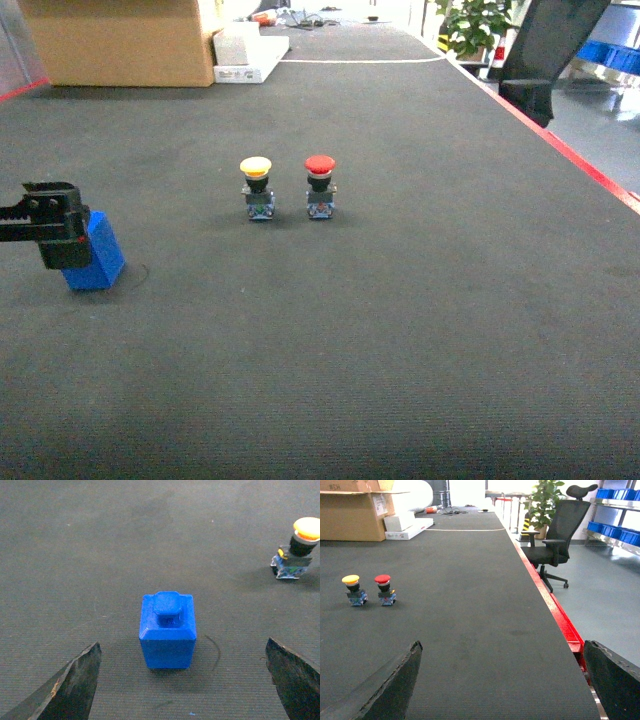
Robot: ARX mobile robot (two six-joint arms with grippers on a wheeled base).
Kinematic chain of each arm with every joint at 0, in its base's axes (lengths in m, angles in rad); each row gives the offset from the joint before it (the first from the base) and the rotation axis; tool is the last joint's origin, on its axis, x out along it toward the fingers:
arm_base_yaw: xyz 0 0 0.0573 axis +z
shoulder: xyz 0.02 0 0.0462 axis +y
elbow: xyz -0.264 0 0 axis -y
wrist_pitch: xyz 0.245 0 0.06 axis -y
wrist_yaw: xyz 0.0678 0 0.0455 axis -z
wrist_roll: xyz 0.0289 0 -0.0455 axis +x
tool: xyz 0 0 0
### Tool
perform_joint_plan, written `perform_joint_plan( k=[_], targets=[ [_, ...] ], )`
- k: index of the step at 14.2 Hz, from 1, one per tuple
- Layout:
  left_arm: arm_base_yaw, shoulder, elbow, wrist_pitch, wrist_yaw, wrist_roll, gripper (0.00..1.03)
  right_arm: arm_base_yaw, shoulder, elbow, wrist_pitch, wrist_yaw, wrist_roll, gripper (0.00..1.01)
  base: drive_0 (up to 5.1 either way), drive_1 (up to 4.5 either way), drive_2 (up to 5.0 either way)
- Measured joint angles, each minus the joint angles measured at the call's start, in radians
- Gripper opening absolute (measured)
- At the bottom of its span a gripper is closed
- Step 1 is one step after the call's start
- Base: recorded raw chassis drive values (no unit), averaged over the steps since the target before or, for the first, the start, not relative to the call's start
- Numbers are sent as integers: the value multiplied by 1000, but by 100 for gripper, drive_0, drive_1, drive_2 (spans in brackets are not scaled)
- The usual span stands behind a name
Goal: Pick blue part to blue bin on bottom shelf
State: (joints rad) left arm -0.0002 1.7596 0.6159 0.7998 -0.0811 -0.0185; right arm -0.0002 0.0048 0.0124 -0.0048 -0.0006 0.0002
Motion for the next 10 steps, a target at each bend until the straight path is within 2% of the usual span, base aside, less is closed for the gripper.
perform_joint_plan(
  k=[5,8,10],
  targets=[
    [11,332,268,0,-15,0,98,0,0,0,0,0,0,98,0,0,0],
    [16,444,373,-26,-27,-2,98,0,0,0,0,0,0,98,0,0,0],
    [18,449,377,-5,-31,-1,79,0,0,0,0,0,0,98,0,0,0]
  ],
)
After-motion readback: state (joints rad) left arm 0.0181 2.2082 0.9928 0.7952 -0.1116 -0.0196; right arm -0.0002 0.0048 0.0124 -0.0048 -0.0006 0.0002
